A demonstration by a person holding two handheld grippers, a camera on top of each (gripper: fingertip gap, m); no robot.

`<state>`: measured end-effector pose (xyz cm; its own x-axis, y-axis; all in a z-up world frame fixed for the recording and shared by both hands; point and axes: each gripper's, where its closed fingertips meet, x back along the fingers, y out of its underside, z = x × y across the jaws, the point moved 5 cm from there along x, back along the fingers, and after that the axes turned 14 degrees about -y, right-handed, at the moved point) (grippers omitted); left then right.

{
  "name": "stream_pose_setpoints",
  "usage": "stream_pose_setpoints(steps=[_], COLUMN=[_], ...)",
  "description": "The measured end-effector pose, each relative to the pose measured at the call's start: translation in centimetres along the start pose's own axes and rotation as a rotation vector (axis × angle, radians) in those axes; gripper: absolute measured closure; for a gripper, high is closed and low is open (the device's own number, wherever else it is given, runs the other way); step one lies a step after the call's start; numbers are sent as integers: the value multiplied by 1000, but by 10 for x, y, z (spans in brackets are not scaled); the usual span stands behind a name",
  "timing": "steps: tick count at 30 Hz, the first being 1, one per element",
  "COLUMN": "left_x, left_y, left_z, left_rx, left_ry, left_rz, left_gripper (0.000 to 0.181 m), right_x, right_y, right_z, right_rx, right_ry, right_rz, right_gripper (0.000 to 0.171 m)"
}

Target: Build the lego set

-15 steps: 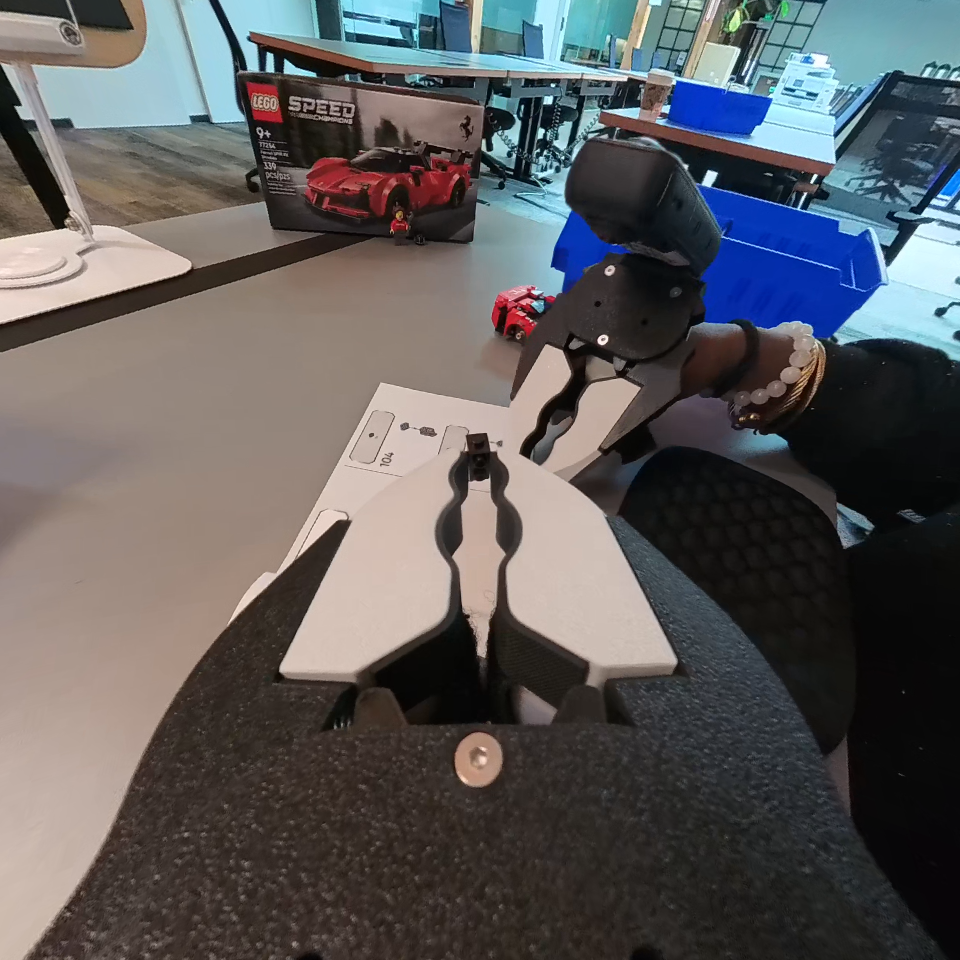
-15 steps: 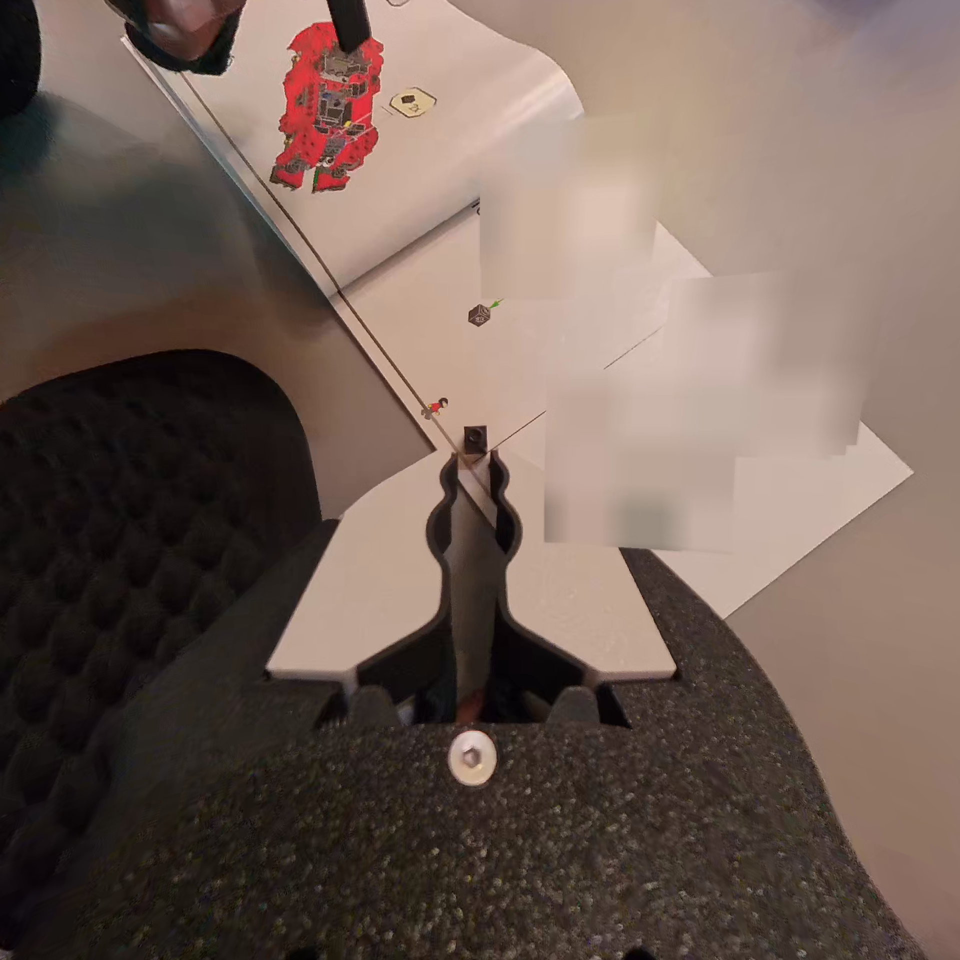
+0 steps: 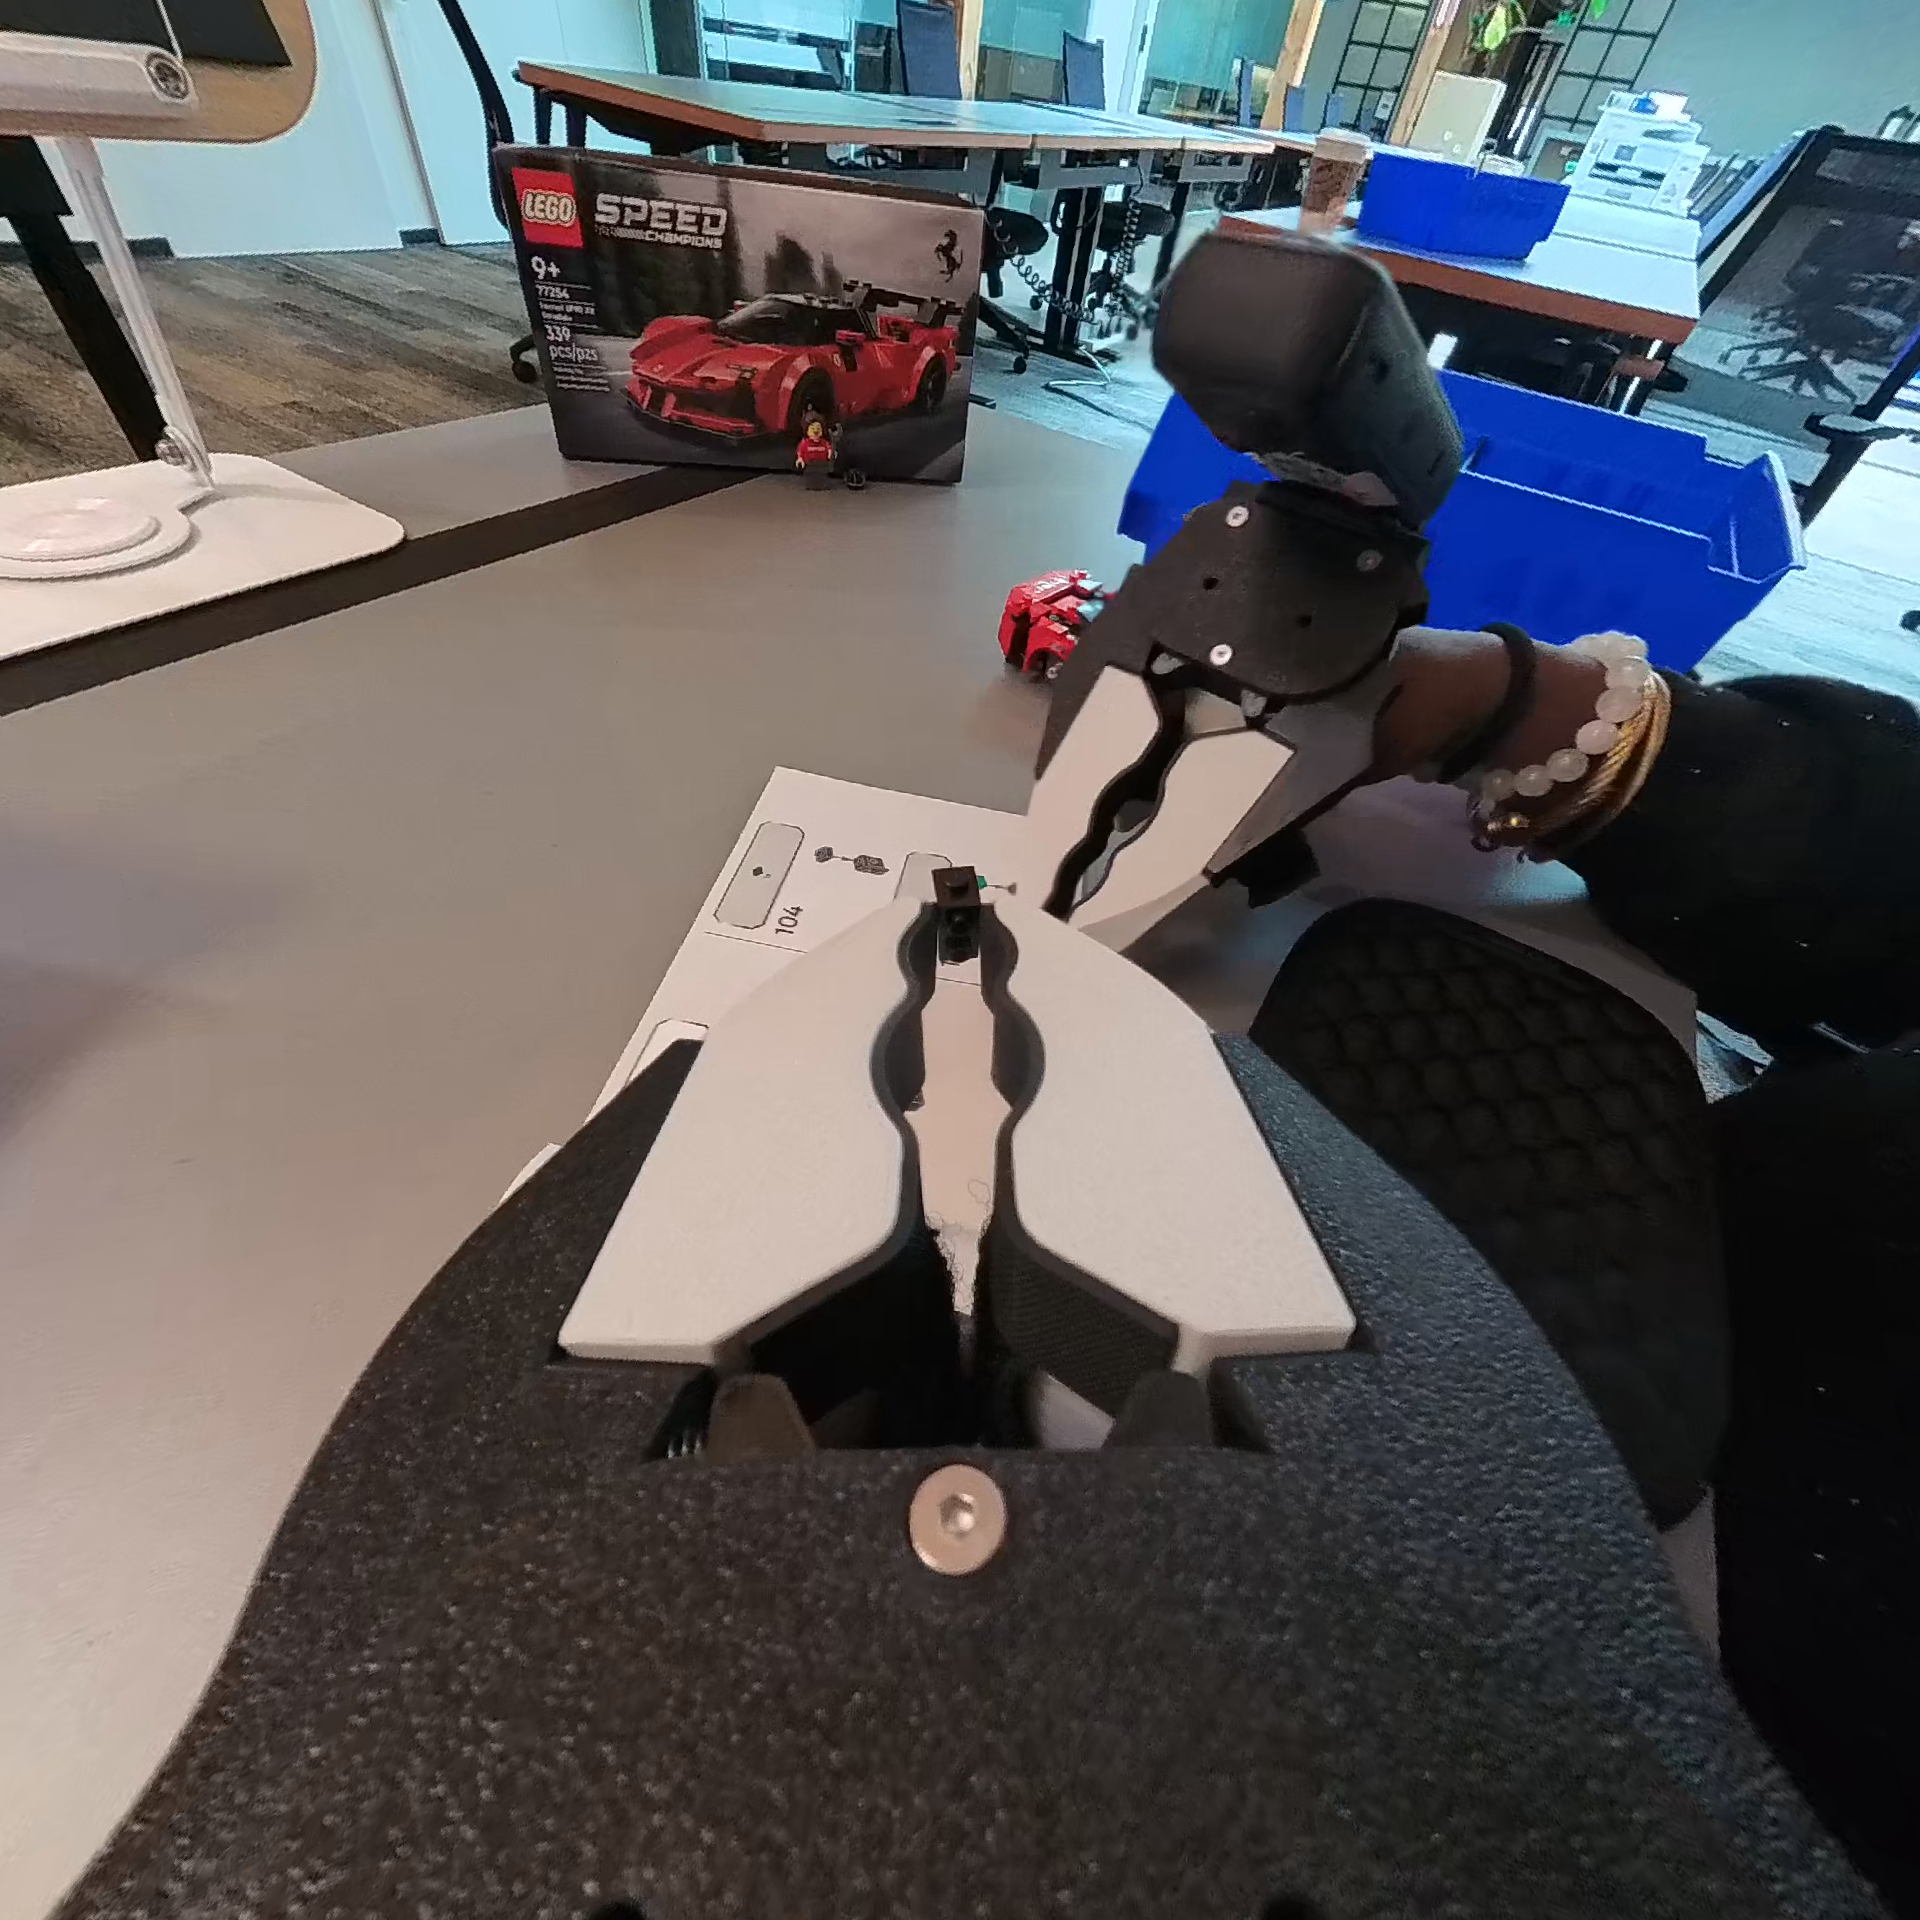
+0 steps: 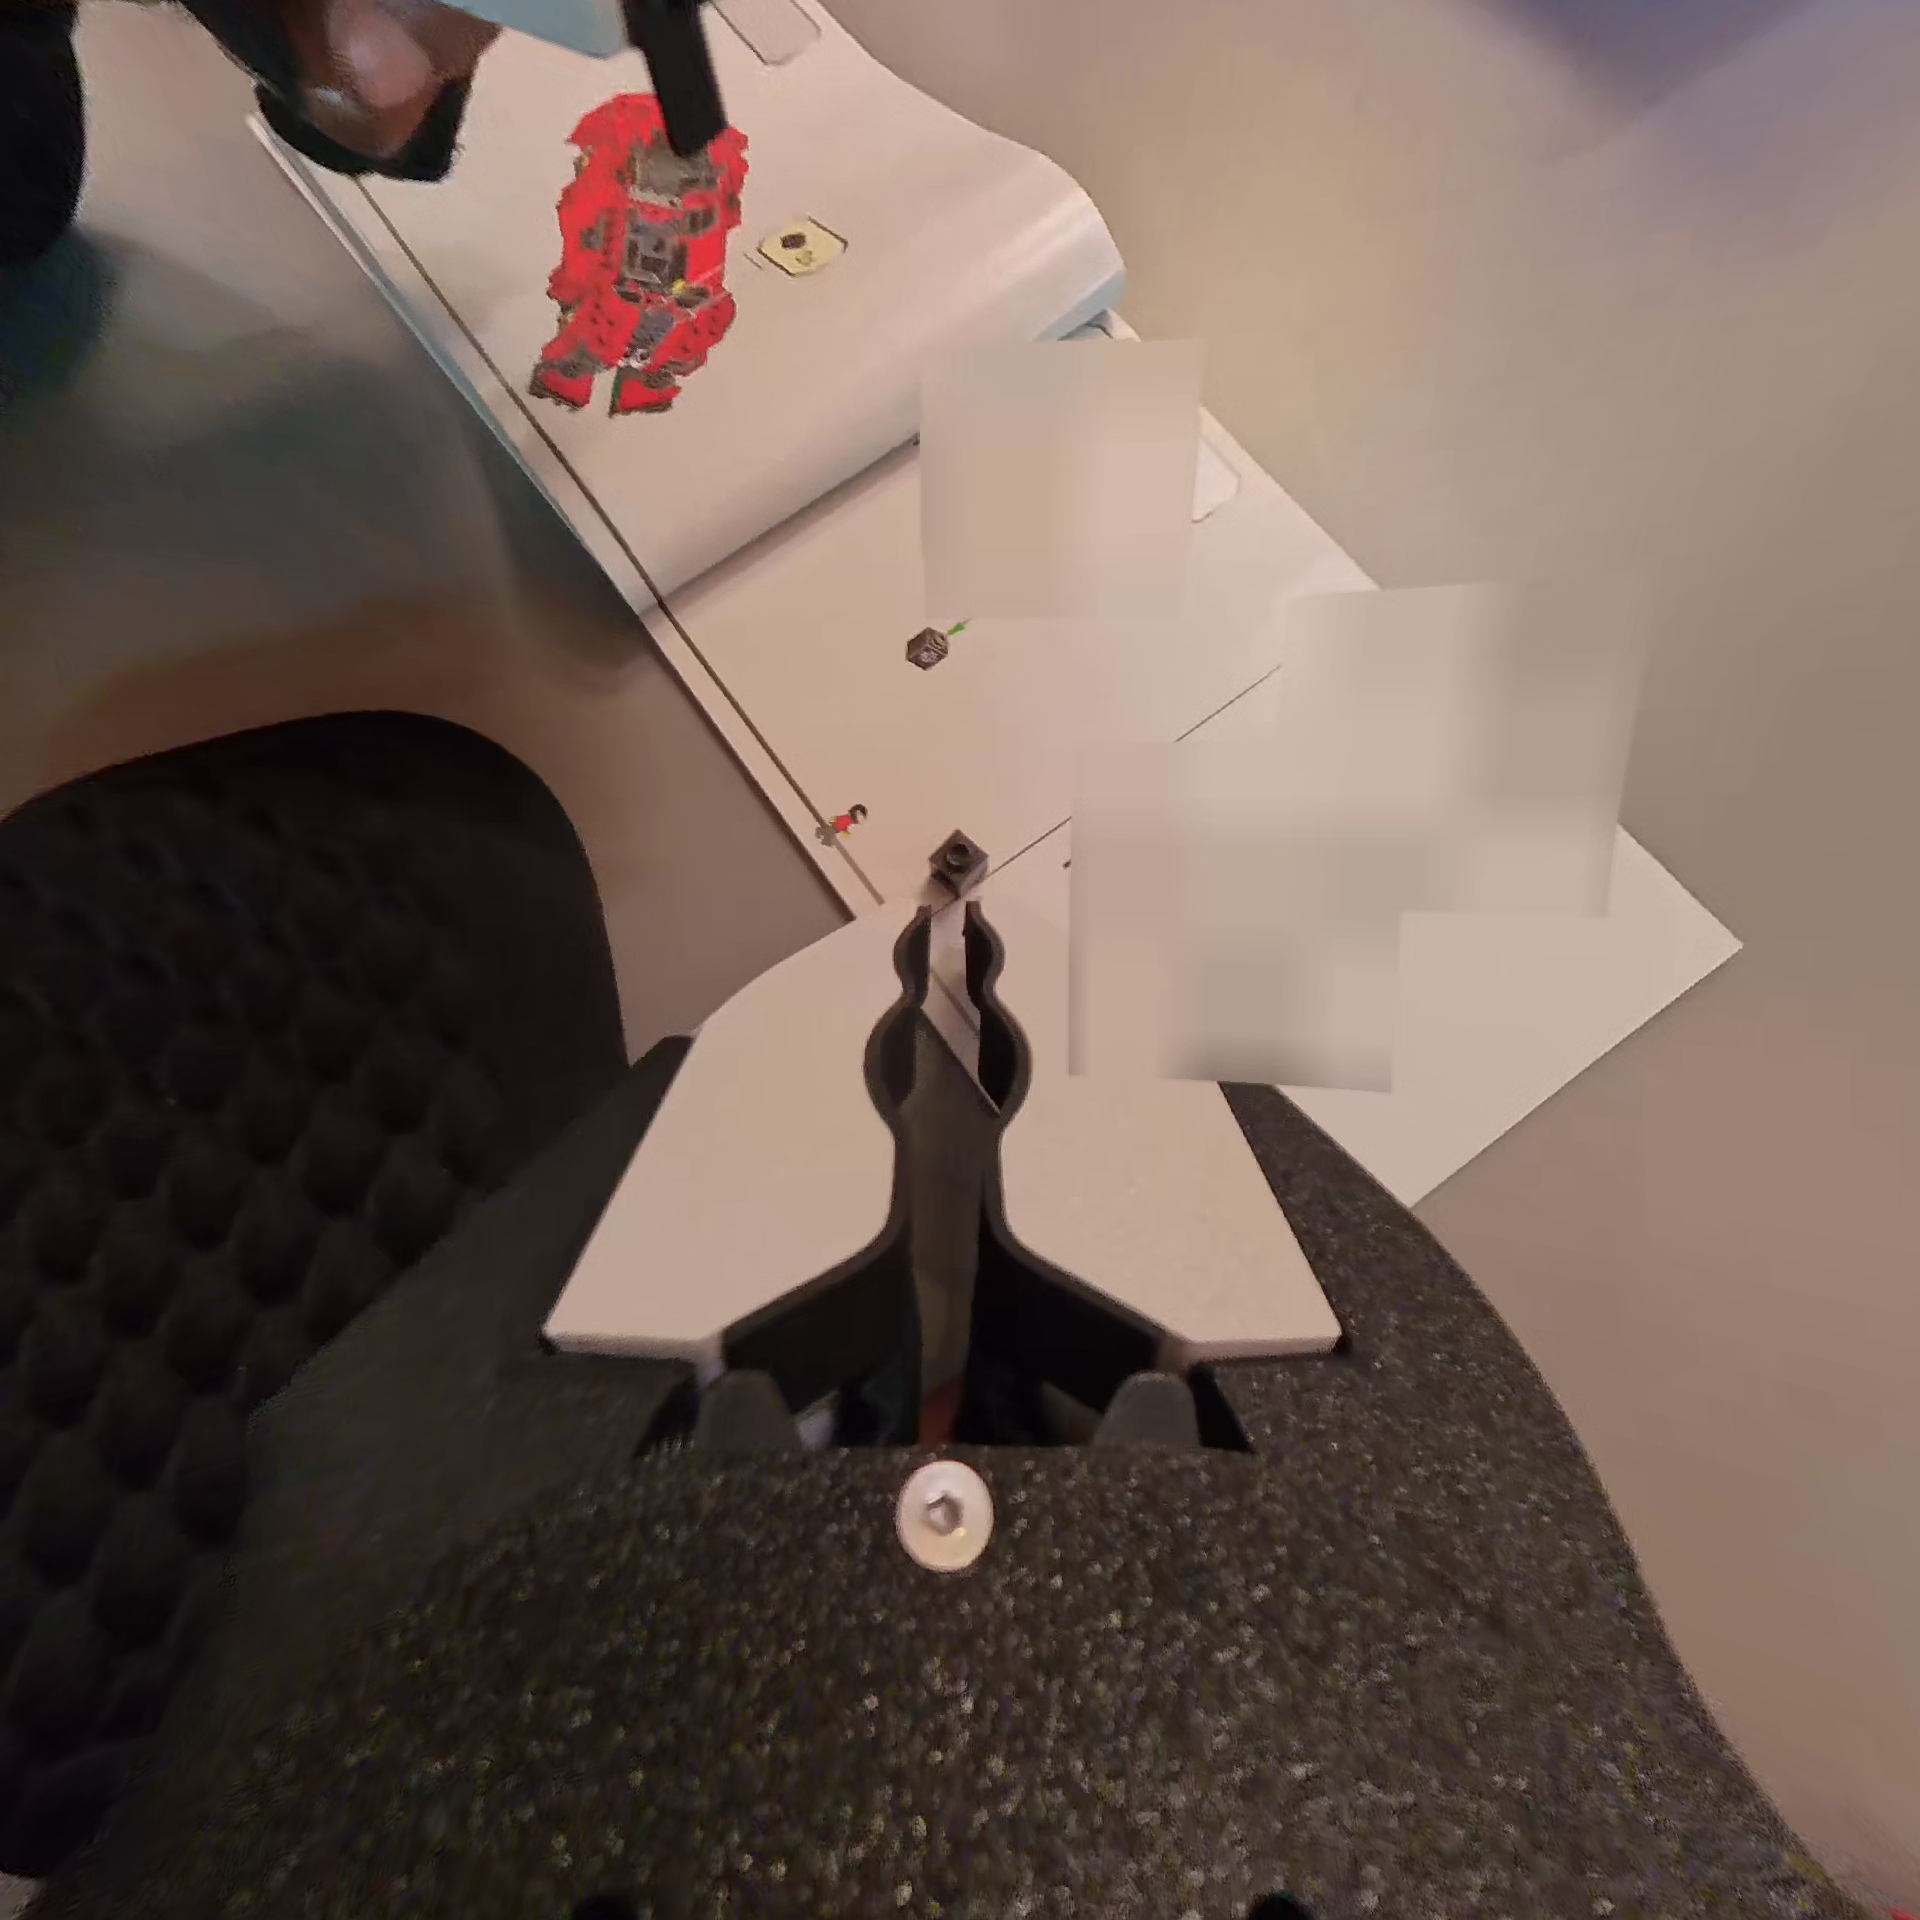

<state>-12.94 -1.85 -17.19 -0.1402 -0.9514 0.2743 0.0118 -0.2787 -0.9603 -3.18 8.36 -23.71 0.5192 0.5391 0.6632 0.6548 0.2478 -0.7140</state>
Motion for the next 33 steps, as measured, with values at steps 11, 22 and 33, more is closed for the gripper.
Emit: stream_pose_setpoints(steps=[11,22,33], left_x=[-11,-20,-26], left_y=[-1,1,7], left_z=[-15,-6,1], left_rx=[60,69,-11], left_ry=[-267,-256,-251], left_rz=[49,55,17], left_gripper=[174,174,174], right_x=[-2,-16,-1], right_y=[6,-3,-25], right_z=[-10,-11,-14], right_rx=[-257,-257,-55], right_ry=[357,302,270], right_rz=[135,57,80], right_gripper=[146,152,163])
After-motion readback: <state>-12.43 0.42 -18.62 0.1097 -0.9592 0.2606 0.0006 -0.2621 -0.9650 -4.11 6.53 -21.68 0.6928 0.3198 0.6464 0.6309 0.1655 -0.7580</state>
